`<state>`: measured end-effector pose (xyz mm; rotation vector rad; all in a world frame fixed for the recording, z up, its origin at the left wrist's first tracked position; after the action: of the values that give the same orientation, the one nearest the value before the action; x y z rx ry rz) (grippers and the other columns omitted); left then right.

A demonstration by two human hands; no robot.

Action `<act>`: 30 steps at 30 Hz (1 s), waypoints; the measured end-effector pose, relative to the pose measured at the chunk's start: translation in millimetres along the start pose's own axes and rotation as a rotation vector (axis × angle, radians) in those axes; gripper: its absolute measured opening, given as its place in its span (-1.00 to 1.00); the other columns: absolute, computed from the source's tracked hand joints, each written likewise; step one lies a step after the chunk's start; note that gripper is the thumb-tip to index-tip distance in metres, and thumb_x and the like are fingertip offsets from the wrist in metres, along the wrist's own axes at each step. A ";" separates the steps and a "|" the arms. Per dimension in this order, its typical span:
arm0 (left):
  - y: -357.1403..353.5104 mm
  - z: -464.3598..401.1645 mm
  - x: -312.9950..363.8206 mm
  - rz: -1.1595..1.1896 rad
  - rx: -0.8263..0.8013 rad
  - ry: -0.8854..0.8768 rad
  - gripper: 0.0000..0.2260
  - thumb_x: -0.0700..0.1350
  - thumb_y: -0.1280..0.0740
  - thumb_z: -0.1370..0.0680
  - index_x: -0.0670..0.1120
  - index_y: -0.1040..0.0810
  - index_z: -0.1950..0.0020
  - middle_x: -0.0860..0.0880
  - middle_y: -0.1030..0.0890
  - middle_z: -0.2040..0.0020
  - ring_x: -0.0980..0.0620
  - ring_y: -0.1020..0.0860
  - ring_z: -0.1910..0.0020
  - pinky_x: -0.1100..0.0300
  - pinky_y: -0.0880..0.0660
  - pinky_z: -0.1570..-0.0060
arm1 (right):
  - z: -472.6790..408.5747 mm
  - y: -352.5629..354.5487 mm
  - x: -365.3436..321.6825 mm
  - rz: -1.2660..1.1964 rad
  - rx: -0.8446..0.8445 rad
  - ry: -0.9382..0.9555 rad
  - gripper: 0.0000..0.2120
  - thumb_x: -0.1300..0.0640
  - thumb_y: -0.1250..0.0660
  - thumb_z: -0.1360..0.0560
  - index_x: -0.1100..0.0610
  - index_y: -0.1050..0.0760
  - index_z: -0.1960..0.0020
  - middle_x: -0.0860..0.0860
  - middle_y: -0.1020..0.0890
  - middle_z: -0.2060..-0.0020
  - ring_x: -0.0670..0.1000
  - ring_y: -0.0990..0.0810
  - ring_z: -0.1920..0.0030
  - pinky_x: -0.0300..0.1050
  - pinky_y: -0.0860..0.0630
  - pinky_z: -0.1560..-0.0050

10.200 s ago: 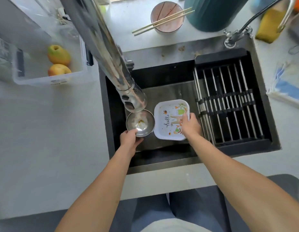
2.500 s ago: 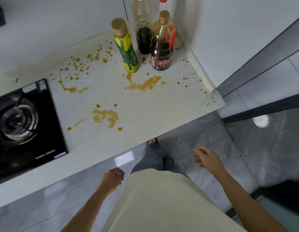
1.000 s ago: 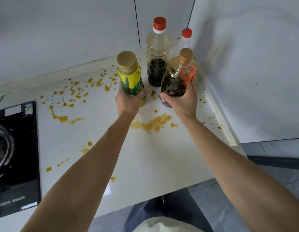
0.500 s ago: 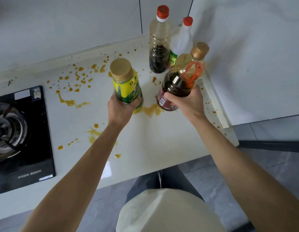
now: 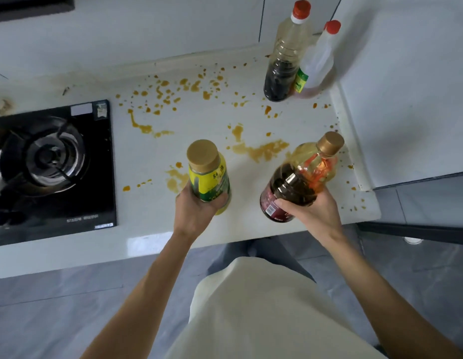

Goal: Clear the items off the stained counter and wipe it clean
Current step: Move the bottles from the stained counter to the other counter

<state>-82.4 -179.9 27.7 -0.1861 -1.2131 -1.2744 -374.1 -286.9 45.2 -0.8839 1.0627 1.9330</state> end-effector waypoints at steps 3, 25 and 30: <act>9.8 18.4 -12.6 0.028 0.060 0.039 -0.48 0.13 -0.63 -0.29 0.01 -0.63 -0.18 0.24 -0.71 0.08 0.25 -0.69 0.11 0.19 -0.67 0.11 | 10.2 3.7 8.2 0.036 -0.049 -0.025 -0.31 -0.18 -0.67 -0.18 -0.13 -0.56 -0.26 -0.21 -0.72 -0.07 -0.28 -0.65 -0.11 -0.22 -0.54 -0.16; 3.7 330.3 -221.6 0.338 0.632 0.595 -0.50 0.26 -0.53 -0.21 0.12 -0.61 -0.08 0.44 -0.65 0.13 0.40 -0.63 0.14 0.26 -0.50 0.24 | 57.9 -97.2 -5.0 0.436 -0.704 0.283 -0.23 -0.21 -0.66 -0.13 -0.11 -0.55 -0.29 -0.19 -0.71 -0.12 -0.22 -0.67 -0.11 -0.22 -0.61 -0.12; -17.6 409.5 -271.3 0.395 0.705 0.721 -0.63 0.14 -0.58 -0.30 0.31 -0.54 -0.02 0.31 -0.70 0.12 0.29 -0.66 0.11 0.23 -0.51 0.21 | 94.1 -158.2 -9.1 0.520 -0.851 0.369 -0.28 -0.19 -0.68 -0.14 -0.14 -0.55 -0.25 -0.26 -0.70 -0.07 -0.34 -0.64 -0.06 -0.50 -0.54 0.07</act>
<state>-284.5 266.1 -14.2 0.4923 -0.8587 -0.4374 -255.1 -146.6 33.8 -1.5836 0.6702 2.8142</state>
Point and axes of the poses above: each hand's wrist, its own z-axis away from the middle knuckle, its own y-axis out of the back of the hand, x = y × z, the point moved 6 cm from there along -z, towards the middle knuckle
